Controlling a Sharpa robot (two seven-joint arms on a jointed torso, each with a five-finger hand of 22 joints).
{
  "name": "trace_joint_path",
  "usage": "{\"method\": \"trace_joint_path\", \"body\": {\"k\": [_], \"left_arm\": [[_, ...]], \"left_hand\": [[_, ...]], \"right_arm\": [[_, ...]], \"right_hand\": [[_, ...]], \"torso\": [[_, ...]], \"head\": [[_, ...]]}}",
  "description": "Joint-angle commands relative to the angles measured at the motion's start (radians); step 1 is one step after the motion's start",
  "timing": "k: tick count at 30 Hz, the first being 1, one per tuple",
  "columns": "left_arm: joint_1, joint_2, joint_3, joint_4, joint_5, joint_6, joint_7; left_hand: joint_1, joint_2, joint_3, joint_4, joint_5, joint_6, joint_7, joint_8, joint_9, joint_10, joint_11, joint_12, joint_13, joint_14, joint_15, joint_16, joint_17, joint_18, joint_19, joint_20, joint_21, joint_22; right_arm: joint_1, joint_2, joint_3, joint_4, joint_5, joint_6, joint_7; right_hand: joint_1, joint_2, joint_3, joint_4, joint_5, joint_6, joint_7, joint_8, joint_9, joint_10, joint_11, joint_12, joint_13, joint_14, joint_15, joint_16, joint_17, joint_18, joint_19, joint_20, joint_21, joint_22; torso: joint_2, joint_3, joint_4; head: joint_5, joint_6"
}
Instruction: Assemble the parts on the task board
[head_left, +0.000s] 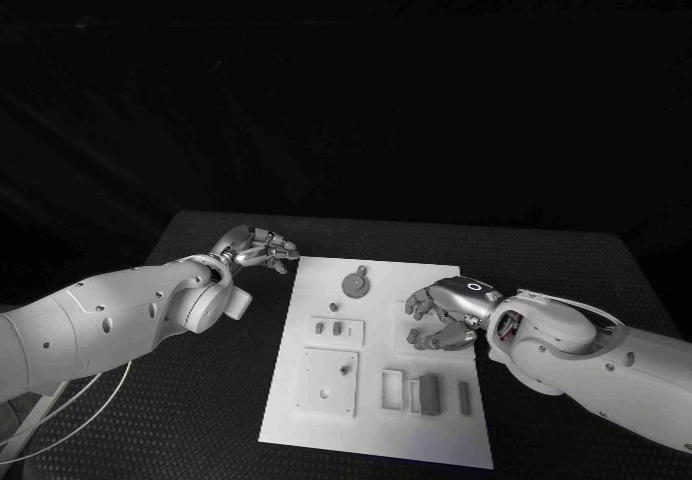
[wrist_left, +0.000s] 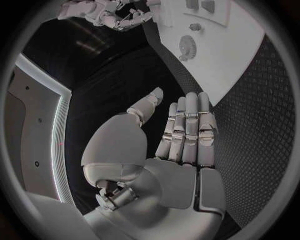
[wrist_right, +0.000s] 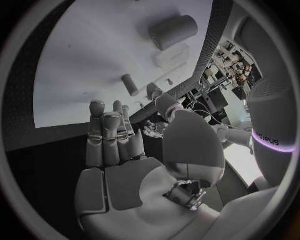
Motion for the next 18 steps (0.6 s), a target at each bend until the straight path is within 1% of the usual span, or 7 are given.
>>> {"method": "trace_joint_path", "body": {"k": [1,3,8,9,12,14,18], "left_arm": [[0.0,0.001,0.001,0.001,0.008,0.017,0.015],[0.0,0.001,0.001,0.001,0.008,0.015,0.015],[-0.001,0.001,0.001,0.0,0.008,0.015,0.016],[-0.001,0.001,0.001,0.0,0.008,0.015,0.016],[-0.001,0.001,0.001,-0.001,0.008,0.015,0.016],[-0.001,0.001,0.001,-0.001,0.008,0.015,0.016],[-0.001,0.001,0.001,-0.001,0.008,0.017,0.016]], "left_hand": [[-0.001,0.009,-0.004,0.001,-0.001,-0.007,-0.001,0.0,-0.001,-0.006,0.002,-0.005,0.001,0.003,0.003,-0.007,0.001,-0.002,0.0,0.001,0.0,-0.001],[-0.001,0.009,-0.004,0.0,-0.001,-0.007,-0.001,0.0,-0.001,-0.006,0.003,-0.005,0.001,0.003,0.003,-0.007,0.001,-0.002,0.0,0.001,0.0,-0.001],[-0.001,0.009,-0.005,0.0,-0.001,-0.007,-0.001,0.0,-0.002,-0.007,0.003,-0.005,0.001,0.002,0.004,-0.008,0.002,-0.003,-0.001,0.001,0.0,-0.002],[-0.001,0.009,-0.005,0.0,-0.001,-0.007,-0.001,0.0,-0.002,-0.007,0.003,-0.005,0.001,0.002,0.004,-0.008,0.002,-0.003,-0.001,0.001,0.0,-0.002],[-0.001,0.01,-0.005,0.0,-0.001,-0.007,-0.001,0.0,-0.002,-0.008,0.003,-0.006,0.001,0.002,0.004,-0.008,0.002,-0.003,-0.001,0.001,0.0,-0.002],[-0.001,0.01,-0.005,0.0,-0.001,-0.007,-0.001,0.0,-0.002,-0.008,0.003,-0.006,0.001,0.002,0.004,-0.008,0.002,-0.003,-0.001,0.001,0.0,-0.002],[-0.001,0.01,-0.005,0.0,-0.001,-0.007,-0.001,0.0,-0.002,-0.008,0.003,-0.006,0.0,0.002,0.004,-0.008,0.002,-0.003,-0.001,0.001,0.0,-0.002]], "right_arm": [[-0.01,0.007,-0.001,-0.009,-0.073,0.039,-0.014],[-0.014,0.012,-0.003,-0.013,-0.075,0.038,-0.011],[-0.024,0.023,-0.006,-0.016,-0.079,0.02,-0.004],[-0.025,0.024,-0.006,-0.016,-0.079,0.018,-0.003],[-0.027,0.029,-0.006,-0.018,-0.079,0.007,-0.001],[-0.028,0.03,-0.006,-0.019,-0.08,0.01,-0.002],[-0.029,0.034,-0.006,-0.024,-0.088,0.013,-0.004]], "right_hand": [[0.008,0.018,-0.009,-0.004,0.003,0.012,0.008,0.012,0.005,0.008,0.006,0.008,0.006,-0.003,-0.006,0.006,-0.003,0.032,-0.007,-0.003,0.0,0.018],[0.016,0.038,-0.018,-0.018,0.003,0.034,0.015,0.026,0.01,0.031,-0.003,0.018,0.013,0.001,-0.014,0.009,-0.005,0.032,-0.005,-0.004,0.003,0.019],[0.026,0.072,-0.036,-0.041,0.003,0.057,0.018,0.04,0.013,0.059,-0.015,0.027,0.022,0.015,-0.026,0.013,-0.011,0.032,0.004,-0.009,0.009,0.018],[0.033,0.082,-0.037,-0.044,0.003,0.065,0.019,0.044,0.014,0.071,-0.019,0.032,0.025,0.02,-0.03,0.015,-0.013,0.032,0.008,-0.011,0.011,0.018],[0.047,0.104,-0.042,-0.046,0.003,0.086,0.024,0.054,0.016,0.093,-0.028,0.04,0.031,0.029,-0.038,0.016,-0.017,0.032,0.014,-0.015,0.014,0.018],[0.051,0.118,-0.045,-0.045,0.003,0.095,0.026,0.057,0.015,0.105,-0.033,0.043,0.035,0.032,-0.043,0.015,-0.019,0.032,0.016,-0.016,0.015,0.017],[0.054,0.136,-0.051,-0.045,0.003,0.112,0.02,0.064,0.016,0.123,-0.04,0.048,0.04,0.036,-0.05,0.013,-0.023,0.032,0.016,-0.016,0.015,0.017]], "torso": [[0.0,-0.0022,0.0021],[0.0,-0.0027,0.0025],[0.0,-0.0032,0.0028],[0.0,-0.0032,0.0028],[-0.001,-0.0034,0.0028],[-0.001,-0.0037,0.0027],[-0.001,-0.0045,0.0031]], "head": [[-0.001,-0.003],[-0.001,-0.004],[0.002,-0.008],[0.002,-0.008],[0.003,-0.01],[0.003,-0.011],[0.003,-0.014]]}}
